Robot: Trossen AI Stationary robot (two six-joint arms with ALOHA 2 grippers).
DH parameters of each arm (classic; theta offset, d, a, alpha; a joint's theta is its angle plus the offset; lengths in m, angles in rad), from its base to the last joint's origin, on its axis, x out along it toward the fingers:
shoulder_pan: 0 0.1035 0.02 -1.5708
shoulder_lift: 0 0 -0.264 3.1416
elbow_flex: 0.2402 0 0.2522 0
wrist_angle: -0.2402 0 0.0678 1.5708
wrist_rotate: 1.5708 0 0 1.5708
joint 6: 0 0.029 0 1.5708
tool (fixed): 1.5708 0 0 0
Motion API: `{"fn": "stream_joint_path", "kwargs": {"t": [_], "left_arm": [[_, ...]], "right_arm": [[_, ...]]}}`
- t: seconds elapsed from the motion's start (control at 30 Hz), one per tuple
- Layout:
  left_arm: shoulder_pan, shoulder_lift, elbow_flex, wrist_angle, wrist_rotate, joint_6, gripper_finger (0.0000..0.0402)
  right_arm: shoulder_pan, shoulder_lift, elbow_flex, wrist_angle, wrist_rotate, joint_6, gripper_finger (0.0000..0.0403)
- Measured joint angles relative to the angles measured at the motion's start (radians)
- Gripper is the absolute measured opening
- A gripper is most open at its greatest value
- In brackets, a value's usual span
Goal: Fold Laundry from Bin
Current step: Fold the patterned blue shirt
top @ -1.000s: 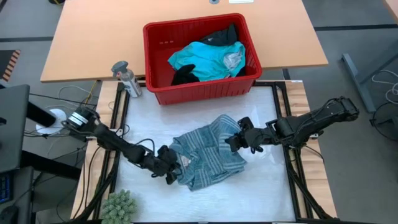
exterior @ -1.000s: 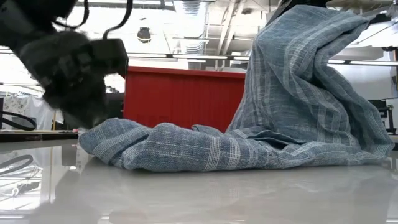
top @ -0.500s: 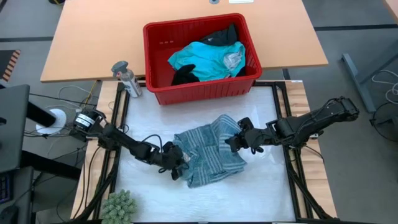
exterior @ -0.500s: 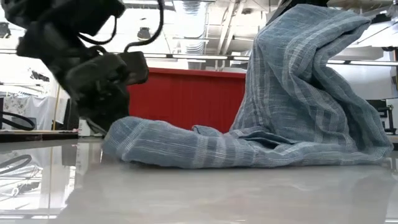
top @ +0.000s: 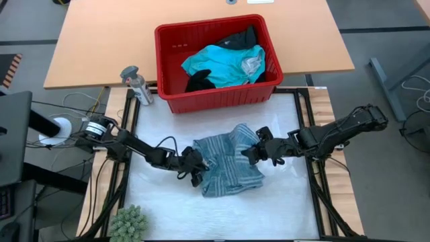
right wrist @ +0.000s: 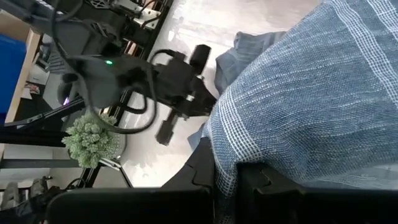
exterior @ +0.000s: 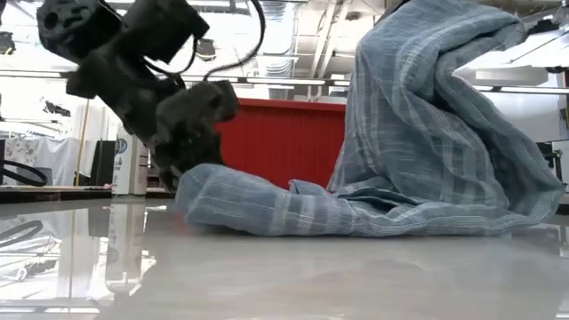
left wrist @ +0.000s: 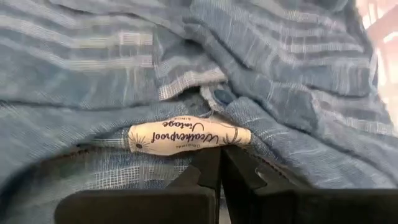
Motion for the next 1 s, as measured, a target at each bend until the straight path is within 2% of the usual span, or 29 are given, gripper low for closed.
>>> {"fn": "stream_joint_path", "kwargs": {"t": [0.17,0.27,0.43,0.63,0.73,0.87,1.0], "left_arm": [[0.012,0.12,0.081,0.014,0.08,0.036,0.0],[0.015,0.174,0.143,0.013,0.095,0.068,0.0],[0.024,0.188,0.199,-0.054,0.138,0.09,0.0],[0.032,0.045,0.195,-0.301,0.291,0.021,0.0],[0.027,-0.071,0.194,-0.416,0.318,0.009,0.0],[0.029,-0.221,0.195,-0.559,0.261,-0.016,0.0],[0.029,-0.355,0.196,-0.627,0.163,-0.03,0.0]], "right_arm": [[-0.008,0.029,0.0,0.021,-0.006,0.0,0.0044],[-0.013,0.066,0.0,0.069,-0.023,0.0,0.0044],[-0.005,0.117,0.0,0.101,-0.026,0.0,0.0044],[-0.006,0.133,0.0,0.097,-0.07,0.002,0.0044],[-0.018,0.149,0.0,0.121,-0.101,-0.001,0.0044],[-0.037,0.2,0.0,0.209,-0.164,-0.033,0.0044],[-0.041,0.275,0.028,0.262,-0.193,-0.053,0.0044]]}}
